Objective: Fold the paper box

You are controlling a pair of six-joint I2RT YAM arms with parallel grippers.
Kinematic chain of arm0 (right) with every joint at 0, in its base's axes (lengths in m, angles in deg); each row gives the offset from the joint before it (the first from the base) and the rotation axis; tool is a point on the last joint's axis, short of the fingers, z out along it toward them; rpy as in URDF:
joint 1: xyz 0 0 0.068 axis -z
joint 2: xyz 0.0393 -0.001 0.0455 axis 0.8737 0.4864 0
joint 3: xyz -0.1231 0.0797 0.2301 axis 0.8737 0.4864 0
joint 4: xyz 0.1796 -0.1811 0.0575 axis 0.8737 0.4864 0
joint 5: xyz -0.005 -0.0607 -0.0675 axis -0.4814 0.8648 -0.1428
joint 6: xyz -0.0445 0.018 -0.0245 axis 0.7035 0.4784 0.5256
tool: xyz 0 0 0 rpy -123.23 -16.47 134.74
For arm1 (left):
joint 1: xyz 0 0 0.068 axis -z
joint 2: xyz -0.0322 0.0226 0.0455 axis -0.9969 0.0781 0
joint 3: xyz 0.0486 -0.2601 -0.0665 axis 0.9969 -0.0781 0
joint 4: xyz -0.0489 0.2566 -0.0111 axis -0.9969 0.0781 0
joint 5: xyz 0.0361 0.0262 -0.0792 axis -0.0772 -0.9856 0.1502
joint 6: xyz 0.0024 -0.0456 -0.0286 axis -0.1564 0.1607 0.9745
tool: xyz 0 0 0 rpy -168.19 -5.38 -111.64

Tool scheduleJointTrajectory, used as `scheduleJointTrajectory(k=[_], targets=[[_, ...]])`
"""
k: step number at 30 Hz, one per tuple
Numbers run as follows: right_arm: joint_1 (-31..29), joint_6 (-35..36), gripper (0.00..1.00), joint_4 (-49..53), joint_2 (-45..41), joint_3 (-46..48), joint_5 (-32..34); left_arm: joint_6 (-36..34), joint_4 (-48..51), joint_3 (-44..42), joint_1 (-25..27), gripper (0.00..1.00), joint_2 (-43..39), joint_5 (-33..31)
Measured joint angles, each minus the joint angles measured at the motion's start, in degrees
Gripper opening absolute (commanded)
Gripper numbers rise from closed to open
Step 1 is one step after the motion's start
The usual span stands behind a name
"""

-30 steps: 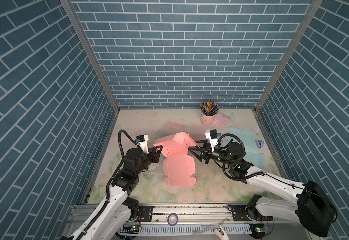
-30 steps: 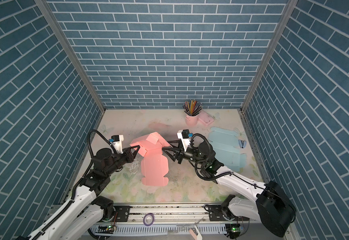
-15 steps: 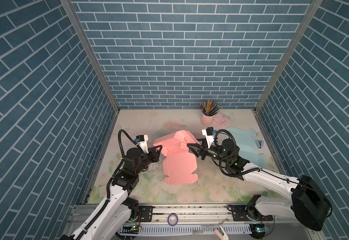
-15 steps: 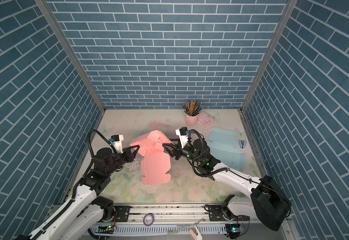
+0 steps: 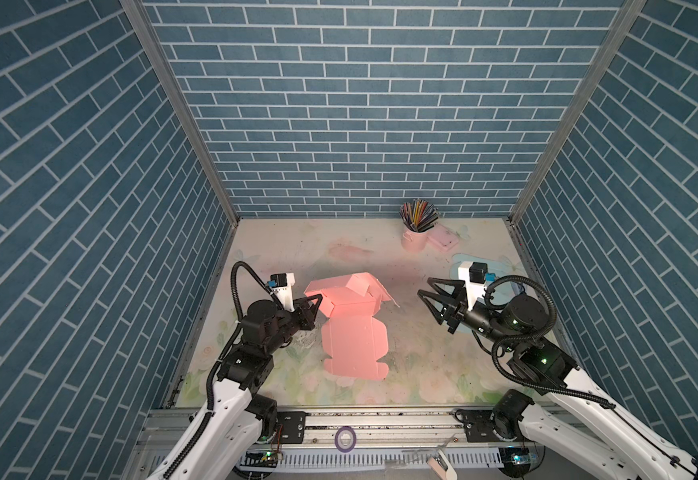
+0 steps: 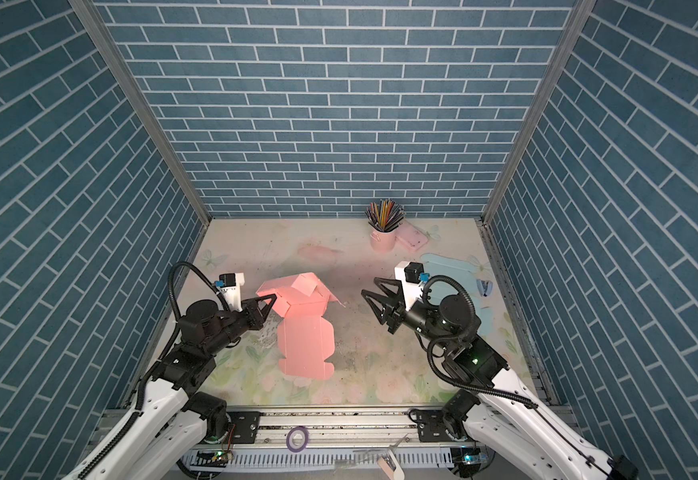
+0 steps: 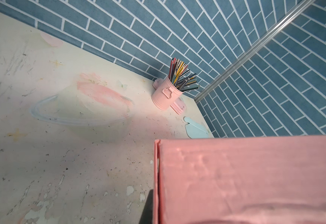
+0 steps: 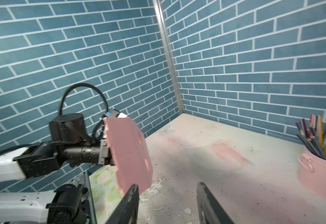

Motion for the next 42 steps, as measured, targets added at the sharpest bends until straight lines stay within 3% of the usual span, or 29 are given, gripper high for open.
scheduleJointTrajectory(k=[6,12,20,37,42], targets=[[1.88,2.05,0.42,3.69,10.84,-6.21,-6.1,-3.78,2.43,3.52,0.0,0.0,1.16,2.89],[-2.58,9.6,0.41,8.83,13.75,-8.72,-9.94,-5.38,3.56,4.81,0.0,0.0,4.66,4.61],[-10.08,16.81,0.39,11.52,17.94,-11.26,-10.38,-6.73,4.26,4.81,0.0,0.0,6.12,5.01],[-10.34,17.51,0.4,6.43,20.26,-9.18,-7.72,-7.52,5.29,4.81,-0.02,0.0,8.98,4.76],[-10.34,18.69,0.46,6.45,20.06,-8.46,-8.79,-8.24,5.29,4.81,-0.02,0.0,9.22,4.98]])
